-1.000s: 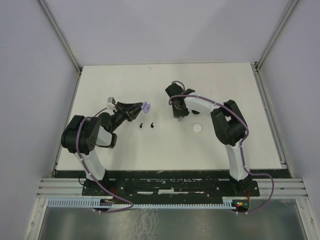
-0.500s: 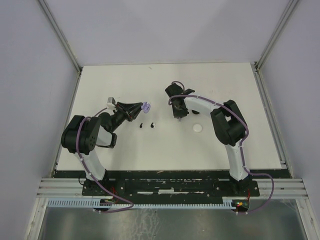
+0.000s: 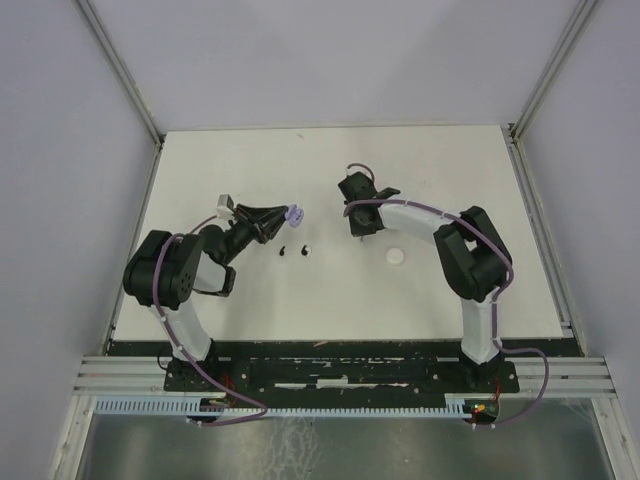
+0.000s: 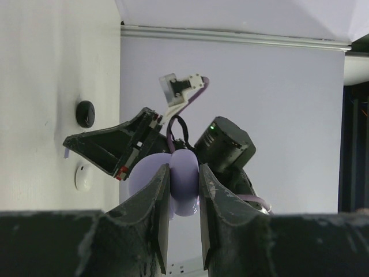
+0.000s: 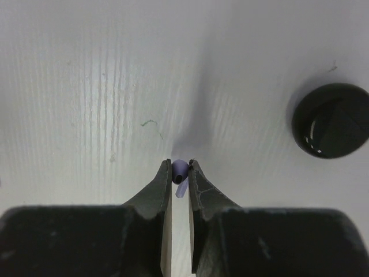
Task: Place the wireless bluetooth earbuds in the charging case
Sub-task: Pick up the earbud from the center of the board, then place the earbud in the charging case.
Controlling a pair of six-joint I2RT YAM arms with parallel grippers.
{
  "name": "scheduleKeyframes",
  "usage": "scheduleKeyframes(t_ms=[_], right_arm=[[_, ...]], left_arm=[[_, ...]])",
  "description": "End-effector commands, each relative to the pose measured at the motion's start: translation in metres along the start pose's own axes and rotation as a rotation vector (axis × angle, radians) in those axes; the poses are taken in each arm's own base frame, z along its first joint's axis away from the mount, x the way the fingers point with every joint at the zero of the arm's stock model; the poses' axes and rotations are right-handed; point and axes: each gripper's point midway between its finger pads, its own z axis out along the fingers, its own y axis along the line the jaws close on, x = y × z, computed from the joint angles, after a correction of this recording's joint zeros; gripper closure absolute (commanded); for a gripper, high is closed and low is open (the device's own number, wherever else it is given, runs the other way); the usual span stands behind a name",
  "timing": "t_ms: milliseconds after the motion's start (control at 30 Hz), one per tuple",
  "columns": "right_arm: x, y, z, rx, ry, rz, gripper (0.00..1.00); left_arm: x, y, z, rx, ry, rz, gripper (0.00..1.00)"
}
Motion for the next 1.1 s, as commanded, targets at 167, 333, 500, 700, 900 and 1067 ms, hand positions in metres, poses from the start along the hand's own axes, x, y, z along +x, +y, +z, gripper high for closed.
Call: scheduleKeyframes(t_ms=[167,333,500,700,900,1067], right_arm=[[-0.077,0.002,-0.098,-0.204,-0.540,0.000,0.99],[-0.084,0.004,-0.139,-0.309,-0.732,-0.019,0.98],[-0.083,0.009,-0.170,-0.425,-0.933,-0.060,0.99],[-0.080,0.020,-0.198,-0.530,-1.103,-0.152,0.99],[-0.076,0.025,-0.216,-0.574,-1.236,-0.198,0.98],[-0.068,0.036,-0.217,-0.609,-1.274,-0.282,0.98]], left_arm=[[0.030,-0.022,0.028,0.085,0.063,0.095,0.97],[0.034,-0.021,0.042,0.074,0.074,0.075,0.97],[0.040,-0.018,0.057,0.060,0.099,0.058,0.97],[0.052,-0.010,0.069,0.051,0.135,0.031,0.97],[0.069,0.003,0.073,0.043,0.172,-0.006,0.97],[0.081,0.009,0.077,0.050,0.196,-0.043,0.97]])
